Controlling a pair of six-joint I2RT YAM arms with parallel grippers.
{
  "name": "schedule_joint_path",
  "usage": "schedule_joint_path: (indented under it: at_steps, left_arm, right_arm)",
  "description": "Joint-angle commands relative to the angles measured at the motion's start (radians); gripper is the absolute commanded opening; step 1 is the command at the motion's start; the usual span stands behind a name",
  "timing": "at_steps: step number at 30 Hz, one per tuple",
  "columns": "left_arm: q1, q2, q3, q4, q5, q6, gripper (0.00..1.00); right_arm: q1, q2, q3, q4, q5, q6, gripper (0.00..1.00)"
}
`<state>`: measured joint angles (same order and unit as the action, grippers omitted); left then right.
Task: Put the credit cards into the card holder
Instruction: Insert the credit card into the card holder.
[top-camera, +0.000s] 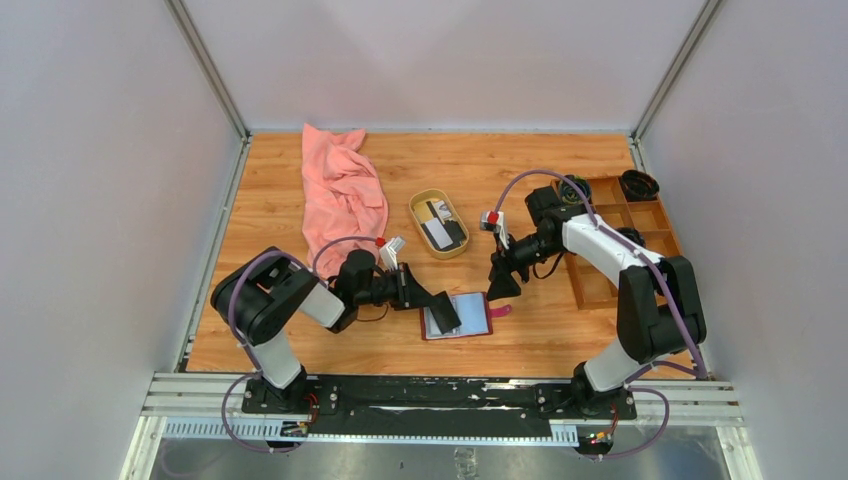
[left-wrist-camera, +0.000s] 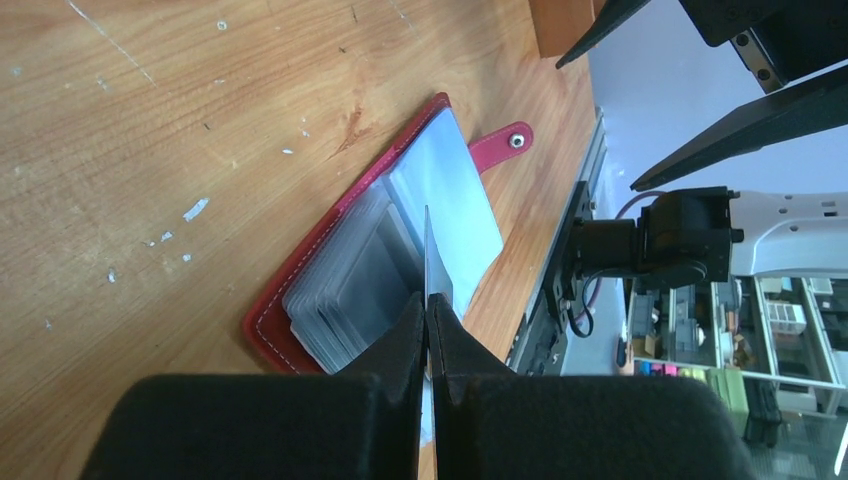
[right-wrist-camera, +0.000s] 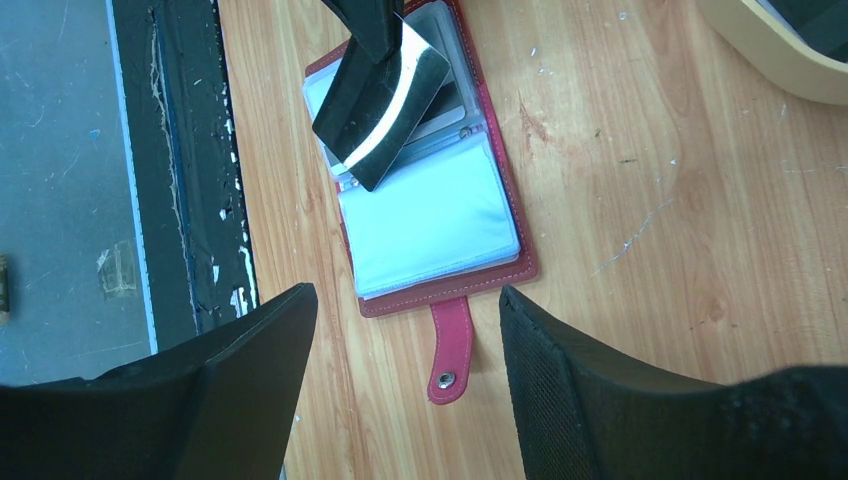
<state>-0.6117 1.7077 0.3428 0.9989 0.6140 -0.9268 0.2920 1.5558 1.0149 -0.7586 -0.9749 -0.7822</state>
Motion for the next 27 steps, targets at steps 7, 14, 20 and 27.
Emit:
schedule_joint_path:
  at_steps: [7,14,20,27]
  left_arm:
    - [0.004,-0.046,0.017,-0.135,-0.036,0.054,0.0]
    - [0.0,-0.039,0.034,-0.171,-0.034,0.059,0.0]
    - [-0.014,-0.017,0.051,-0.171,-0.034,0.057,0.0]
    - [-0.032,0.016,0.067,-0.171,-0.031,0.054,0.0]
  right_arm:
    - [0.013,0.01,-0.004,-0.007,0.003,0.009,0.71]
    - [0.021,0.023,-0.002,-0.007,0.007,0.014,0.7]
    - [0.022,0.027,-0.001,-0.008,0.008,0.014,0.7]
    - [0.025,0.04,-0.001,-0.008,0.012,0.016,0.7]
